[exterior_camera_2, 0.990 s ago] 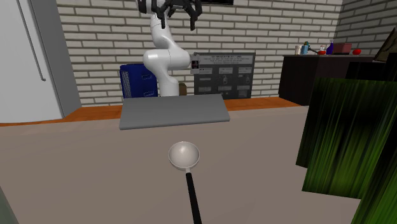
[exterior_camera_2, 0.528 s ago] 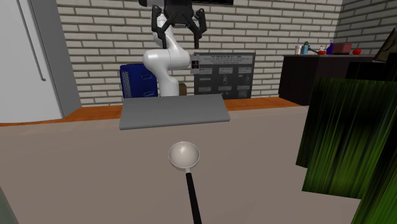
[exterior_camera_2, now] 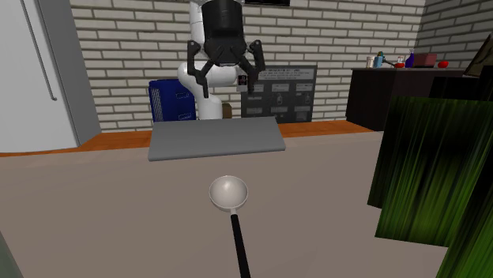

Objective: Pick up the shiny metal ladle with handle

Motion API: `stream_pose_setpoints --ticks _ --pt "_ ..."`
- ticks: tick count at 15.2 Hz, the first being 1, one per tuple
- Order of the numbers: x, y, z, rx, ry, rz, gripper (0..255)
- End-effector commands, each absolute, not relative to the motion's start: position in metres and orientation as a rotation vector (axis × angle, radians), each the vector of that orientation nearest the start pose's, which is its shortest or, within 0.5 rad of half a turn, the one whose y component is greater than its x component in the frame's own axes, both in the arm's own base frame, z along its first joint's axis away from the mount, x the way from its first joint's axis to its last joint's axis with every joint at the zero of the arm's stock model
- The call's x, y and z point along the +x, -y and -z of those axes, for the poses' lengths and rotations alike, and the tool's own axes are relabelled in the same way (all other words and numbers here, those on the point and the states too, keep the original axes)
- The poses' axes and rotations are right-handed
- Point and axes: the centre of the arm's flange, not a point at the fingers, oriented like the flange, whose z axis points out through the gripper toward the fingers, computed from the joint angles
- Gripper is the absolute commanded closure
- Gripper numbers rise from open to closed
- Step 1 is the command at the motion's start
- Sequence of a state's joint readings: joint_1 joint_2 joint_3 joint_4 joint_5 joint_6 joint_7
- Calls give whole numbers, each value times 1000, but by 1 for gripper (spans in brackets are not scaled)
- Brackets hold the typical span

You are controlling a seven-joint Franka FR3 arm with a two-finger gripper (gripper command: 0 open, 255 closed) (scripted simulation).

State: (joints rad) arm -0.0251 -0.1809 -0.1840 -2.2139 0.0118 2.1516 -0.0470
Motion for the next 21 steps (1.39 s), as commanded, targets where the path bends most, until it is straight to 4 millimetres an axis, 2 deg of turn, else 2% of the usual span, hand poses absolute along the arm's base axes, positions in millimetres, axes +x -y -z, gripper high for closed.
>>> stream_pose_setpoints --ticks 1,17,21 --pt "512 114 -447 -3090 -277 189 0" --pt "660 171 -307 -3029 -407 188 0" --pt "662 172 -290 -3029 -408 188 0"
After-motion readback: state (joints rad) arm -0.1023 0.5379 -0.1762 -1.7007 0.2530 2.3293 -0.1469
